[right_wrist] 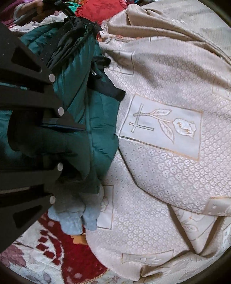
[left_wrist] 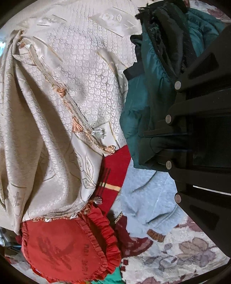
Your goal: Fold large clothes
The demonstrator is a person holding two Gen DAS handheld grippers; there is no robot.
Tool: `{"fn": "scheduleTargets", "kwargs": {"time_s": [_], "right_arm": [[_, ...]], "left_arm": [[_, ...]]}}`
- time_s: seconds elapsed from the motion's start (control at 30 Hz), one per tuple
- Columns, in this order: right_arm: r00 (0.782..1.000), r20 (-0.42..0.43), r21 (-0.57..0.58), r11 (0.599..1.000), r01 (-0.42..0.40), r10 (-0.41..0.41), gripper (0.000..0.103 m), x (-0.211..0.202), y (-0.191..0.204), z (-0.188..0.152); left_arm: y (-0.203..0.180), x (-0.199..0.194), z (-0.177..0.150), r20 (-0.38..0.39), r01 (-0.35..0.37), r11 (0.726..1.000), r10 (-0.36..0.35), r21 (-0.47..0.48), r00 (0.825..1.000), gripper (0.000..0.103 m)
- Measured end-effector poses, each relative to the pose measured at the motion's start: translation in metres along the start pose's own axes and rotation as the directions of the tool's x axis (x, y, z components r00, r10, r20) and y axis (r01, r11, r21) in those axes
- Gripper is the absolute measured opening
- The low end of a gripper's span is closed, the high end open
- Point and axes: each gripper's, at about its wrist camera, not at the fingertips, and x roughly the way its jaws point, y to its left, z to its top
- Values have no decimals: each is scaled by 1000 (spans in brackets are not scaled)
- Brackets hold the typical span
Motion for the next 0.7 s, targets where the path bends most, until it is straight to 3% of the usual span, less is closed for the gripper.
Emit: {"fn": "scheduleTargets", "kwargs": {"time_s": [0.07,0.2,0.3,0.37,0.43,0.53,0.6,0.7], "right_arm": [[1000,-9,6,1000,11,-11,18,11,-1,1],[999,-21,17,999,32,-32,18,27,-2,0],[999,-25,33,999,21,-20,18,34,-5,0],[999,-32,40,999,20,-19,19,37,-5,1],[999,-36,46,999,22,-20,21,38,-4,2],[998,-36,38,998,45,-43,22,39,2,2],[998,-37,36,998,56,-55,22,40,5,2],[999,-31,64,998,15,-13,28,34,3,7]], "left_arm": [[2,4,1,5,24,1000,-24,0,1000,0],[21,-4,8,22,157,985,-155,-76,988,0],[29,-20,13,46,219,971,-216,-93,975,9],[30,-35,15,78,216,973,-209,-79,975,16],[34,-56,14,157,177,981,-163,-77,974,38],[41,-83,11,271,166,981,-133,-103,953,46],[32,-89,7,258,178,982,-158,-57,953,46],[9,-78,-3,181,137,990,-140,31,974,46]]}}
